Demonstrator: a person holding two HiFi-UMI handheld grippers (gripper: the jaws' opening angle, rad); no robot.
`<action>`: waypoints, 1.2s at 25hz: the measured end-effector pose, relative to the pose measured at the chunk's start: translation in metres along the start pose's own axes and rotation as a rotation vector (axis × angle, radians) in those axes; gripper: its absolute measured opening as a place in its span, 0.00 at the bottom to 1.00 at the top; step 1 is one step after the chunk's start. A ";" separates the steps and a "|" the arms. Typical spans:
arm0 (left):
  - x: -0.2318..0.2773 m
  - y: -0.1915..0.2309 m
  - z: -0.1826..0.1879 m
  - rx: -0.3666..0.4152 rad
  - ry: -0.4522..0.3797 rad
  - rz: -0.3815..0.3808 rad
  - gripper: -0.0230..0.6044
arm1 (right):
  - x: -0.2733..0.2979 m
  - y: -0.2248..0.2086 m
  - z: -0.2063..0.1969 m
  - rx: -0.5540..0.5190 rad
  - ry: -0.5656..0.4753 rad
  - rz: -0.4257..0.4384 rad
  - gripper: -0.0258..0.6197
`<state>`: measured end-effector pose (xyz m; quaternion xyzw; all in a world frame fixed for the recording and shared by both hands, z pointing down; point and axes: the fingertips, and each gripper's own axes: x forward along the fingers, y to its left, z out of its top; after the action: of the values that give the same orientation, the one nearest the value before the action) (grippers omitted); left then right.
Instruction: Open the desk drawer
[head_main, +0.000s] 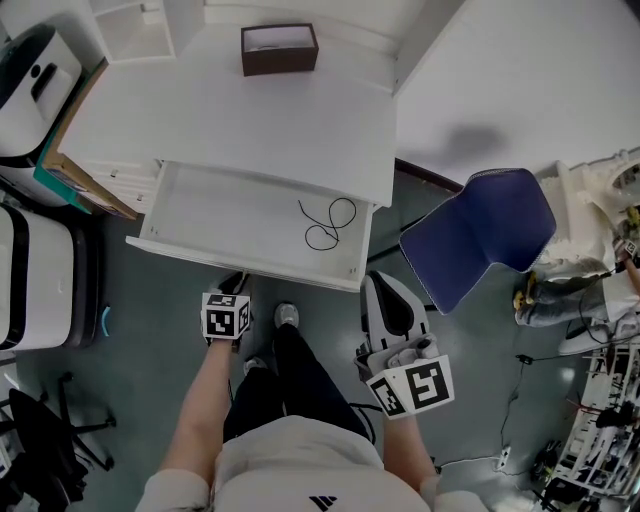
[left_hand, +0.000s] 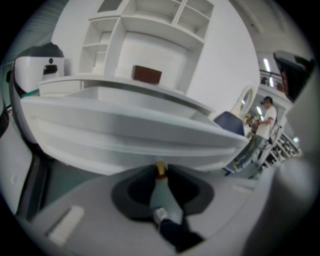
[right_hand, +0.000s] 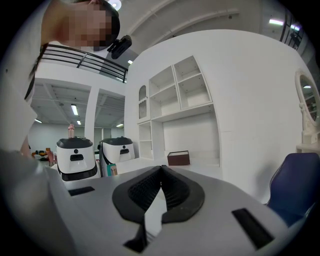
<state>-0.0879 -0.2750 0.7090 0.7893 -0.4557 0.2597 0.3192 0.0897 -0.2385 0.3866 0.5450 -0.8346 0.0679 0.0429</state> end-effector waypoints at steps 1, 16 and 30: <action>-0.001 0.000 0.000 0.013 0.001 -0.004 0.16 | -0.001 0.001 0.000 0.000 -0.002 -0.001 0.02; -0.069 0.002 0.016 0.066 -0.135 0.005 0.04 | 0.001 0.028 0.008 -0.019 -0.021 0.053 0.02; -0.163 -0.013 0.077 0.106 -0.416 0.018 0.04 | -0.003 0.054 0.019 -0.046 -0.050 0.099 0.02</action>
<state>-0.1408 -0.2371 0.5408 0.8375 -0.5044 0.1177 0.1740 0.0421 -0.2172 0.3640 0.5032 -0.8628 0.0370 0.0313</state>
